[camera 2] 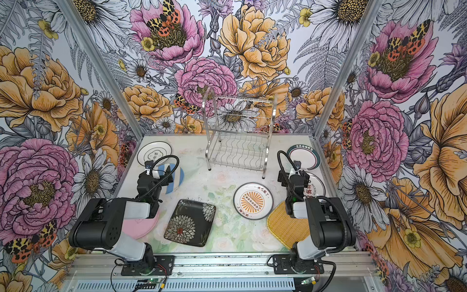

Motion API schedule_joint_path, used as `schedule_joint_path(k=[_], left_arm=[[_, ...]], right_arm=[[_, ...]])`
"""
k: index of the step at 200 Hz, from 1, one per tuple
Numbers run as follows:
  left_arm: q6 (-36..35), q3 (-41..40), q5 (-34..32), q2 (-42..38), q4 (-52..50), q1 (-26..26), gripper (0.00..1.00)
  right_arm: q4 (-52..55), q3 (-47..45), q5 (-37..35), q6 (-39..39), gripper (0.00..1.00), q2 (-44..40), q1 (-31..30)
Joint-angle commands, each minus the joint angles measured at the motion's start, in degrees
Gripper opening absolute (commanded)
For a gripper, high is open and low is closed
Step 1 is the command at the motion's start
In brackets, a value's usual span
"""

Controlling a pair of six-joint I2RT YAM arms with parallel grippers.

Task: Load plates into a dish rack
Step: Rotate the dish rack at the top-center of the table.

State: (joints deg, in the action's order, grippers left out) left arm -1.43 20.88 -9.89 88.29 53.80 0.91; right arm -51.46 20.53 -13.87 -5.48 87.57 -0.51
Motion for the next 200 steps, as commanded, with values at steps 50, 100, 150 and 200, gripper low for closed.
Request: schedule_joint_path(k=[50,100,150,200], left_arm=[[1.08,0.82,-0.13,0.3,-0.53,-0.16,0.98],[1.1,0.82,-0.08,0.3,-0.64,-0.2,0.99],[1.12,0.82,-0.07,0.3,-0.63,-0.12,0.98],[0.99,1.16,-0.12,-0.85,-2.05,-0.04,0.99]], right_arm=[[-0.54,0.88,0.09,-0.29,1.0,0.51,0.18],[-0.57,0.96,0.07,-0.32,1.0,0.5,0.16],[-0.48,0.93,0.07,-0.26,0.99,0.58,0.17],[1.84,1.52,-0.88,-0.53,0.99,-1.19,0.09]])
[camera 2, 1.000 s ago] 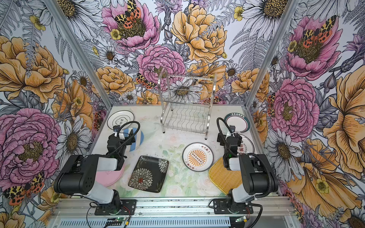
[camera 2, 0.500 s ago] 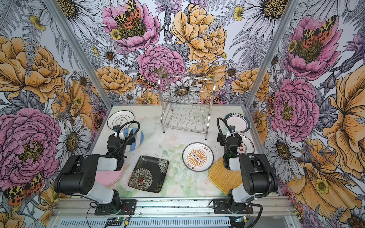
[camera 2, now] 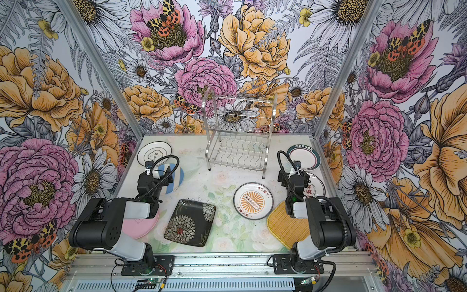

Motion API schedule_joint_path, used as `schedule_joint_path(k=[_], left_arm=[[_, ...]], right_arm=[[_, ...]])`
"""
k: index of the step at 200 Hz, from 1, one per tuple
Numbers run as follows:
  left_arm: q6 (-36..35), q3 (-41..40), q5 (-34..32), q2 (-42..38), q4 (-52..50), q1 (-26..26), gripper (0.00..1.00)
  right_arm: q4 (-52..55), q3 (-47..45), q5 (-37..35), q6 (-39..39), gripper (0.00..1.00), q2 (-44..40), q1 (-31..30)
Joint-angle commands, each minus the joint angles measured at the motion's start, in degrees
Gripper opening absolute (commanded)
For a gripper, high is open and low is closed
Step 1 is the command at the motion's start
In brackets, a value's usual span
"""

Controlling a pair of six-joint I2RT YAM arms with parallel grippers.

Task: Load plates into a dish rack
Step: Rotate the dish rack at the top-center of the table.

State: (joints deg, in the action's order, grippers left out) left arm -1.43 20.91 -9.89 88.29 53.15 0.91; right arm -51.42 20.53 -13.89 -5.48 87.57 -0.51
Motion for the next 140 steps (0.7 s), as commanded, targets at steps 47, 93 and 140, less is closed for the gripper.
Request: schedule_joint_path(k=[47,93,140], left_arm=[[1.74,11.26,3.03,-11.01,-27.88,-0.12,0.99],[9.5,15.45,6.53,-12.59,-34.99,4.96,0.99],[13.06,19.33,12.17,-5.76,-30.41,12.14,0.94]], right_arm=[[25.49,9.3,-1.67,-1.98,0.99,-15.23,-0.58],[34.68,14.95,7.22,-5.42,0.99,-17.84,-4.14],[33.61,19.67,13.51,-7.94,0.95,-10.7,-8.97]])
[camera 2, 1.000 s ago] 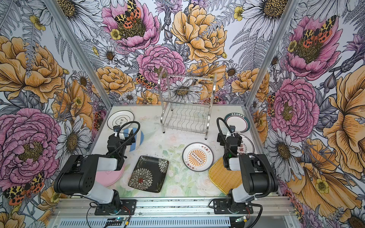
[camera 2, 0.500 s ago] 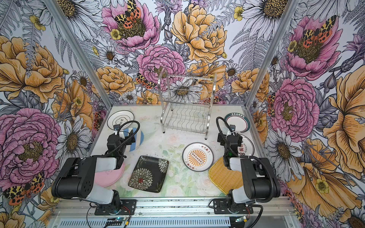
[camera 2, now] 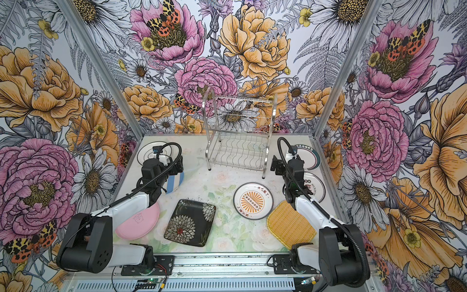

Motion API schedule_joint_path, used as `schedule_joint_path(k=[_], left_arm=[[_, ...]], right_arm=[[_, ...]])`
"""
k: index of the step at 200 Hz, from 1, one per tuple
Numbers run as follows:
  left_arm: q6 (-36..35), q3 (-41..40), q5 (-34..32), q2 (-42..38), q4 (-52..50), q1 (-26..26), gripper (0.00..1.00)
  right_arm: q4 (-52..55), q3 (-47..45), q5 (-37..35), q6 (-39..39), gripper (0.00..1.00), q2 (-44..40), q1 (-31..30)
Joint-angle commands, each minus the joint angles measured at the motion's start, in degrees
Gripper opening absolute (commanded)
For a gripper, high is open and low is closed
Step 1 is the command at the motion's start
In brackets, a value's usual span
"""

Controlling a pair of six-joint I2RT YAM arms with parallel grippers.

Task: Load plates into a dish rack
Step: Rotate the dish rack at the top-center of the table.

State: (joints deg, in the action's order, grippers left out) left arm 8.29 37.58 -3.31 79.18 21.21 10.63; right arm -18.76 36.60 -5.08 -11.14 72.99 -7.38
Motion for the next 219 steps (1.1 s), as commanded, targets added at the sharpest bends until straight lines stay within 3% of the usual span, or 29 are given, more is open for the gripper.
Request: schedule_joint_path(k=[1,32,86,128,172,219], left_arm=[[3.41,2.79,5.9,3.53,1.67,2.48,0.94],[3.74,6.61,11.42,9.41,4.96,6.73,0.89],[2.43,14.98,12.66,16.97,5.6,11.28,0.84],[3.22,17.53,8.72,21.29,7.23,11.32,0.8],[4.66,19.7,8.66,24.54,9.15,10.64,0.74],[5.71,21.86,9.07,28.45,9.22,9.94,0.61]], right_arm=[[0.85,3.72,4.76,-2.3,0.95,4.03,-2.15],[-2.7,5.09,5.09,-3.95,0.91,9.13,-4.14],[-5.47,6.37,3.65,-5.13,0.87,13.48,-4.79],[-6.87,7.24,3.59,-5.56,0.83,15.15,-4.8],[-7.84,8.64,3.35,-5.74,0.8,17.23,-4.88],[-7.52,10.33,3.13,-5.92,0.66,19.28,-4.97]])
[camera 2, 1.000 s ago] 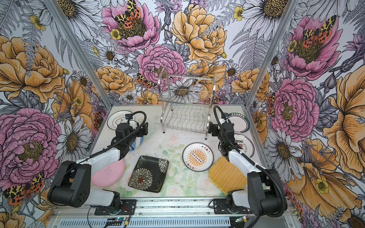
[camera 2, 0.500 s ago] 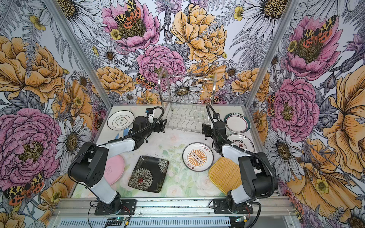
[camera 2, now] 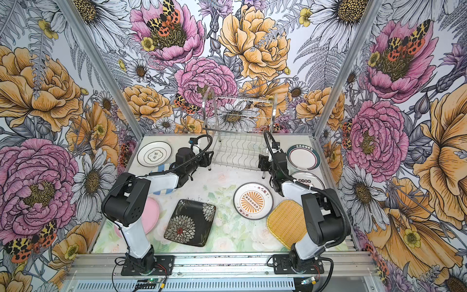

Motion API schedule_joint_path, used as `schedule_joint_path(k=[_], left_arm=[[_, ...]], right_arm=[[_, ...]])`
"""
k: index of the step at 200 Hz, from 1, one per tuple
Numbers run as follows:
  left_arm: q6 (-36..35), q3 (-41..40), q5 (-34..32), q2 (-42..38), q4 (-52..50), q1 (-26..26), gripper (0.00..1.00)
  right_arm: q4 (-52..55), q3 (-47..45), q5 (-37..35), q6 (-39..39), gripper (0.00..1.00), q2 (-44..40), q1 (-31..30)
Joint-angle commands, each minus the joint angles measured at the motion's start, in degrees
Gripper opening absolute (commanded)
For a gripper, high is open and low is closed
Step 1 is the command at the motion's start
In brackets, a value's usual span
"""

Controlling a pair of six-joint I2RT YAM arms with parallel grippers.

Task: Load plates into a dish rack
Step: Rotate the dish rack at the top-center of the table.

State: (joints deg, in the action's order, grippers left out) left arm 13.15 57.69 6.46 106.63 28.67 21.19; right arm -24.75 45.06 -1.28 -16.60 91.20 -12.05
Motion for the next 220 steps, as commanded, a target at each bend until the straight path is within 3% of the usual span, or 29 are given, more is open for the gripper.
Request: schedule_joint_path(k=[1,58,82,157,220], left_arm=[[0.89,1.78,-0.72,1.01,1.8,-0.62,0.6],[1.33,2.76,0.01,2.27,1.81,-0.46,0.43],[1.38,2.81,-0.12,2.27,1.81,-0.2,0.32],[0.85,0.41,-0.83,0.8,2.1,0.61,0.14],[1.11,-6.92,-4.11,-6.5,2.3,0.78,0.11]], right_arm=[[-1.57,1.88,-0.67,-0.5,0.66,1.12,-0.32],[-0.36,2.13,-0.81,0.0,0.35,1.4,-0.51],[0.12,2.31,-0.59,0.26,0.26,1.6,-0.6],[1.35,3.88,0.36,1.46,0.14,3.04,-0.94],[2.6,6.96,2.9,1.92,0.09,5.84,-1.48]])
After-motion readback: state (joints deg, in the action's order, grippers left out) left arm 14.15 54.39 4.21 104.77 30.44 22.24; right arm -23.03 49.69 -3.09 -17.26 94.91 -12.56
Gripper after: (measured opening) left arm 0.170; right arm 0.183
